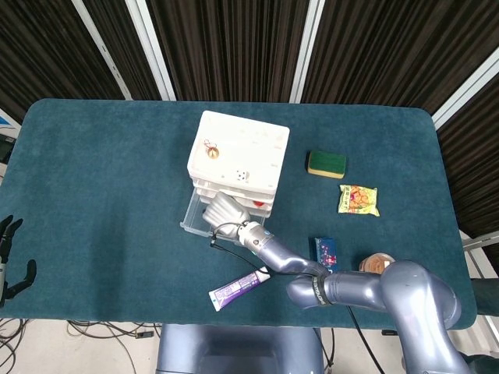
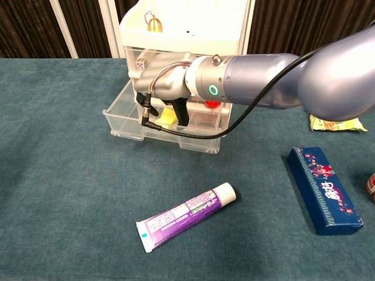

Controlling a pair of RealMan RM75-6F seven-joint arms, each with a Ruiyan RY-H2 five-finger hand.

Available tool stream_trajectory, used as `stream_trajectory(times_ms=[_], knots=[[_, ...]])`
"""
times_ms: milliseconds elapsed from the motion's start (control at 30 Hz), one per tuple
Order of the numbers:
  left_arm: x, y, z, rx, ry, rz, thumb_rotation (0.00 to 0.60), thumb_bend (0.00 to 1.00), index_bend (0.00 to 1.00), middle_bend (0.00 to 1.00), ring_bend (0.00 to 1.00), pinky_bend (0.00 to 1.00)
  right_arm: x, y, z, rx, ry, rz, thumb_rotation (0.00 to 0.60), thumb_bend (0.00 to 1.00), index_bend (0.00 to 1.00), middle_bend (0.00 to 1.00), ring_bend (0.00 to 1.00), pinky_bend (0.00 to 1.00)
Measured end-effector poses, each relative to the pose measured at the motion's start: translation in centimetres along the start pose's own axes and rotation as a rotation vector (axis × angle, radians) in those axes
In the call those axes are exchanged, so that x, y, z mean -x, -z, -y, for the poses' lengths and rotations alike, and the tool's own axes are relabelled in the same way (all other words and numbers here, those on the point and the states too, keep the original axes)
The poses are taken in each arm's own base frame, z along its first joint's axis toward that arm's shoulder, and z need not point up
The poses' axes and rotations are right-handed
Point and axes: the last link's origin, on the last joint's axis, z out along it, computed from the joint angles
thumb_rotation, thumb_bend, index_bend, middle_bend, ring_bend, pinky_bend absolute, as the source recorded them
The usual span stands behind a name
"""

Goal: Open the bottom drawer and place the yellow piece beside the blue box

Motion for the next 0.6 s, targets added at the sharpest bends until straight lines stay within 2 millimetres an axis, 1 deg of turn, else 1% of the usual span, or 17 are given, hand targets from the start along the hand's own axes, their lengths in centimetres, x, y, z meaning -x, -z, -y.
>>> stream_trajectory(times_ms=[167,600], knots=[[0.0,0.0,0.0,-0.001,0.0,0.0,0.6,0.48,0.07,0.0,0.0,0.0,-0.04,-0.1,0.13,-0.001,0.001,-0.001,0.6,0.19,0.5,1.0,1.0,1.0],[0.0,0.01,0.02,-0.002,0.005,0.003,0.6,0.48,0.07,0.0,0.0,0.0,-0.14,-0.33,0.62,-0.006,0.01,-0.002,0.6,0.19,0.51,1.0,1.0,1.0]])
